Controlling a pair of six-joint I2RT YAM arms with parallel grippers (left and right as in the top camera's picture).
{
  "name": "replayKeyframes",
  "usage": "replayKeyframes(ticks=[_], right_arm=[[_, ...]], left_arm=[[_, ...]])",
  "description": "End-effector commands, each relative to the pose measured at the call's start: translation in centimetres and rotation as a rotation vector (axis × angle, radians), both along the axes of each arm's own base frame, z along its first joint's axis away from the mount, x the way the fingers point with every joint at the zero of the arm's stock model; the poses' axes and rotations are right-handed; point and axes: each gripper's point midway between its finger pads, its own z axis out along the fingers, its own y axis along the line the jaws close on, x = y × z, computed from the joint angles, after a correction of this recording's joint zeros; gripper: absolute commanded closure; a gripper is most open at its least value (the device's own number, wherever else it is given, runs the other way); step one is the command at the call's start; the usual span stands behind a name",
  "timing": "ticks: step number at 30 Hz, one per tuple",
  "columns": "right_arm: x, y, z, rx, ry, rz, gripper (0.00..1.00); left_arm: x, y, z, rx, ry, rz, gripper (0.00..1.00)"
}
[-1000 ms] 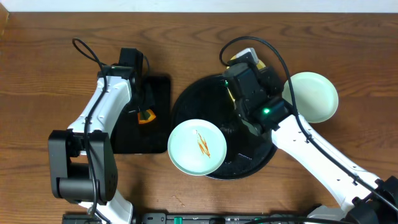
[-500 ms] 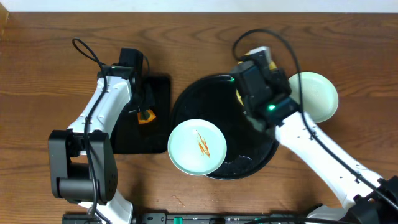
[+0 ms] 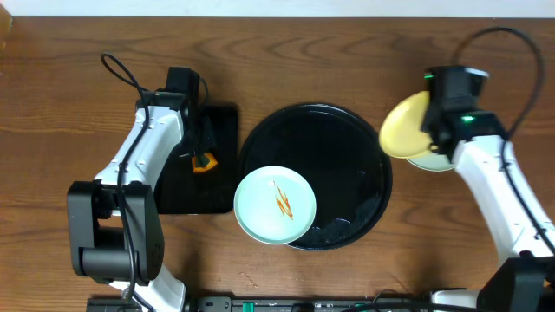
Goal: Clean dirty plates on tray and stack at the side
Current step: 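Lift the yellow plate with the right gripper toward the right side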
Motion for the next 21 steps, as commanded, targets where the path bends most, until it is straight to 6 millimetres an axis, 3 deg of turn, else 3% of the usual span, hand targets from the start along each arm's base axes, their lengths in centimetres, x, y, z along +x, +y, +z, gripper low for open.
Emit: replayKeyframes(ticks=[1,5,10,14,17,21], right_arm=[[-0.3,-1.3,-1.3,0.134,-0.004,-0.057,0.99],[-0.7,-3.5,-2.7,0.205,0.017,-0.111,0.99],[-1.0,-4.2,-4.9,0.273,0.067,-0.132,0.99],[-0.1,0.2,-5.7,0.455,0.092,0.068,0.97],[0.4,5.3,-5.0,0.62,0.088,0.336,0.85],[-1.1,11.6,-3.6,0.822,0.11,0.58,0.67]], left_arm=[[-0.3,0.3,-0.1,0.011,0.003,-0.012,0.92],[-0.3,0.3,-0.1,0.011,0.003,-0.012,0.92],[-0.3,0.3,-0.1,0.011,0.004,-0.012,0.92],[-0.3,0.3,-0.1,0.011,0.004,-0.012,0.92],[-0.3,0.3,-0.1,0.011,0.004,-0.012,0.92],[-0.3,0.3,-0.1,0.011,0.004,-0.012,0.92]])
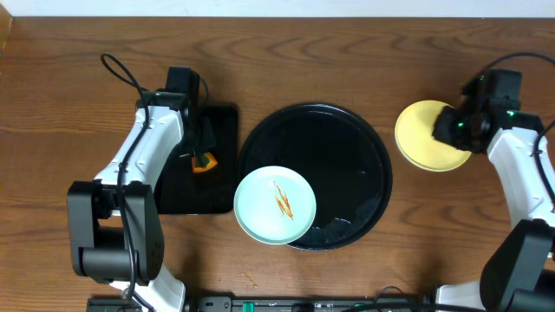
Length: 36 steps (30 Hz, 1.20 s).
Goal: Clean dirty plates on tray and stack at the side
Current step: 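Lift the yellow plate with the right gripper toward the right side, then place the yellow plate on the green plate at right and release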
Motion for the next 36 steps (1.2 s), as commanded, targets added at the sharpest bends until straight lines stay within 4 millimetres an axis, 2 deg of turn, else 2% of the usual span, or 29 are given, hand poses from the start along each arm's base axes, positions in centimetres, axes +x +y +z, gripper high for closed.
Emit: replayKeyframes(ticks=[1,7,16,19,20,26,32,36], right_arm=[[-1.4,8.0,1.7,0.282,-0.036,0.294,0.66],[-5.8,13.3,0.8,0.294,0.122,0.447,0.59],[-10.8,18.9,-1.4,0.178,0.274,0.575,0.59],[-12.2,20.5,-2.4,0.184,0.303,0.576,0.59],[-13.0,21.2,-3.3,0.188,0.323,0.567,0.6],[-16.0,22.9,-6.5,0.194,0.361,0.567,0.63],[-17.6,24.8,-8.5,0.199,0.337,0.573,0.73],[-17.5,24.1,-9.7,0.103,0.334,0.469,0.94]], left_arm=[[-0.3,0.3,-0.1,0.012,0.003,-0.012,0.92],[-0.2,0.3,-0.1,0.012,0.003,-0.012,0.92],[-0.2,0.3,-0.1,0.012,0.003,-0.012,0.92],[-0.2,0.3,-0.1,0.012,0.003,-0.012,0.92],[-0.2,0.3,-0.1,0.012,0.003,-0.012,0.91],[-0.2,0.3,-0.1,0.012,0.003,-0.012,0.92],[-0.3,0.3,-0.1,0.012,0.004,-0.012,0.92],[-0.3,0.3,-0.1,0.012,0.007,-0.012,0.92]])
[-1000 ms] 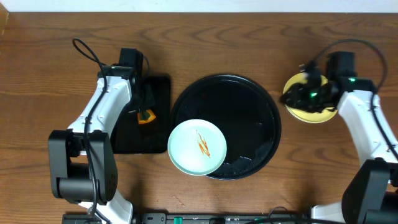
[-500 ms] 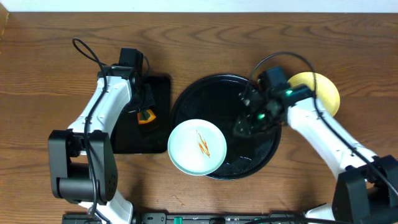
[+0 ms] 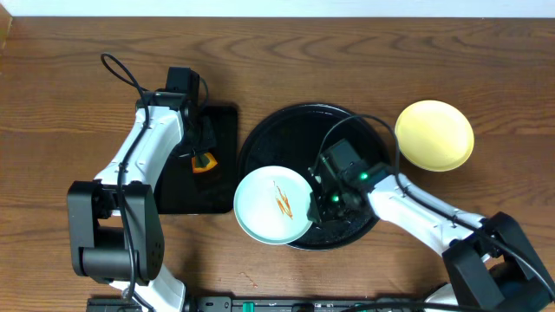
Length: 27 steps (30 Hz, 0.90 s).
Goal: Clean dirty plates on tray and stack at the side
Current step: 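Place the yellow plate on the green plate at right and release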
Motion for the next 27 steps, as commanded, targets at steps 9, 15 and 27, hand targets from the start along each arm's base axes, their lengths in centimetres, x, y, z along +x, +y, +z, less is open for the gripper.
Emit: replayKeyframes(ticks=[9,15,27], right_arm=[[4.7,-1.4,-0.7,-0.111,-0.172,-0.202,0.99],[9.1,-2.0,0.9,-0.056,-0.284,-0.292,0.99],[13.0,-2.9,3.7,0.047,-0.349,-0.313,0.79]], left_arm=[[-0.3,0.3,0.0,0.011,0.006,-0.012,0.92],[-0.3,0.3,0.0,0.011,0.006,-0.012,0.92],[-0.3,0.3,0.0,0.011,0.006,-0.012,0.92]])
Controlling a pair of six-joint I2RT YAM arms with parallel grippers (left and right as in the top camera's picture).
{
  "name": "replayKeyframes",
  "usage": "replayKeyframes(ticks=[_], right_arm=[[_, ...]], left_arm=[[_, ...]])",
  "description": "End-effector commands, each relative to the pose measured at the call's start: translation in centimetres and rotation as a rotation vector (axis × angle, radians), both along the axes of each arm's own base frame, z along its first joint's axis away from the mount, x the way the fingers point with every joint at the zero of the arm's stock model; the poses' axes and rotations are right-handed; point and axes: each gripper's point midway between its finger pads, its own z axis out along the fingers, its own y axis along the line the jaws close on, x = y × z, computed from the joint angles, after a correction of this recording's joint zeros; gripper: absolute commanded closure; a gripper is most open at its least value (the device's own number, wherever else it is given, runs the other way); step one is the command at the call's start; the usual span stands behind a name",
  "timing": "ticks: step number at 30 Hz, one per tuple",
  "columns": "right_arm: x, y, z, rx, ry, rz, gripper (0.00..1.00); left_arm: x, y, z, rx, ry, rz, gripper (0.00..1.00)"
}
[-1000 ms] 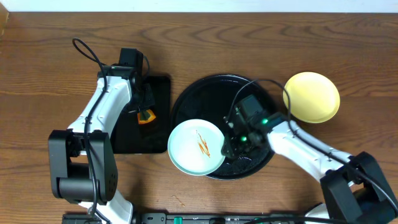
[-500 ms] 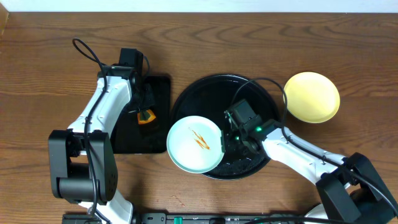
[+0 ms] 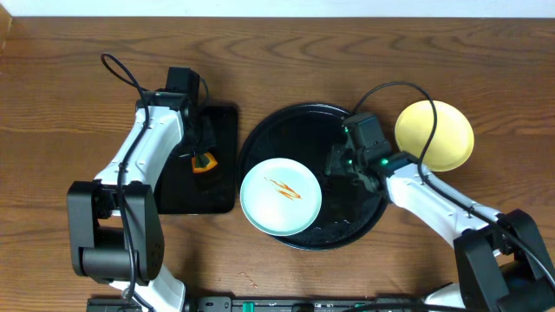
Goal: Clean dirty plates on tray and stack at the side
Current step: 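Place the yellow plate on the green plate at right and release, then grasp the pale green plate rim with the right gripper and drag it up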
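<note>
A pale mint plate (image 3: 280, 196) with orange streaks lies on the front left of the round black tray (image 3: 347, 121), its rim just over the tray's edge. My right gripper (image 3: 329, 168) reaches in from the right and is shut on that plate's upper right rim. A yellow plate (image 3: 436, 134) rests on the table to the right of the tray. My left gripper (image 3: 202, 157) hangs over the black mat (image 3: 173, 186), shut on a small orange and green sponge (image 3: 203, 162).
The wooden table (image 3: 69, 104) runs all round the tray and mat. The right arm's cable (image 3: 408, 91) arches over the tray's back right. The left arm's base (image 3: 113, 234) stands at the front left.
My right gripper has shifted from the plate's lower right edge to up and right over the tray. The mint plate has slid a little right onto the tray and turned. The left arm is unmoved.
My right gripper first held the yellow plate tilted over the table right of the tray, then had it lying flat there. Later it was at the mint plate's edge on the tray, the yellow plate left behind. Now the mint plate sits further onto the tray.
</note>
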Motion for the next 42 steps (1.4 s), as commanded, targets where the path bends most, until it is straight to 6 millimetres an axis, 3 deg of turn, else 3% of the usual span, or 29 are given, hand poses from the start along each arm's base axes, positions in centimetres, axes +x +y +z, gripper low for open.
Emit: replayKeyframes(ticks=[1,4,7,10,15,26,42], right_arm=[[-1.6,3.0,1.2,0.148,0.064,0.138,0.75],[-5.2,5.1,1.7,0.277,0.203,0.239,0.67],[-9.7,4.6,0.2,0.233,0.417,0.212,0.65],[-11.9,4.4,-0.3,0.192,0.491,0.226,0.65],[-13.8,5.5,-0.4,0.165,0.522,0.269,0.64],[-15.8,5.8,-1.9,0.032,0.562,0.143,0.57],[-13.8,4.3,-2.9,-0.056,0.487,-0.062,0.57]], left_arm=[[-0.3,0.3,0.0,0.011,0.005,-0.012,0.92],[-0.3,0.3,0.0,0.011,0.005,-0.012,0.91],[-0.3,0.3,0.0,0.011,0.004,-0.012,0.92],[-0.3,0.3,0.0,0.011,0.005,-0.012,0.92],[-0.3,0.3,0.0,0.011,0.005,-0.012,0.92],[-0.3,0.3,-0.1,0.012,0.006,-0.012,0.92],[-0.3,0.3,-0.1,0.011,0.006,-0.012,0.92]])
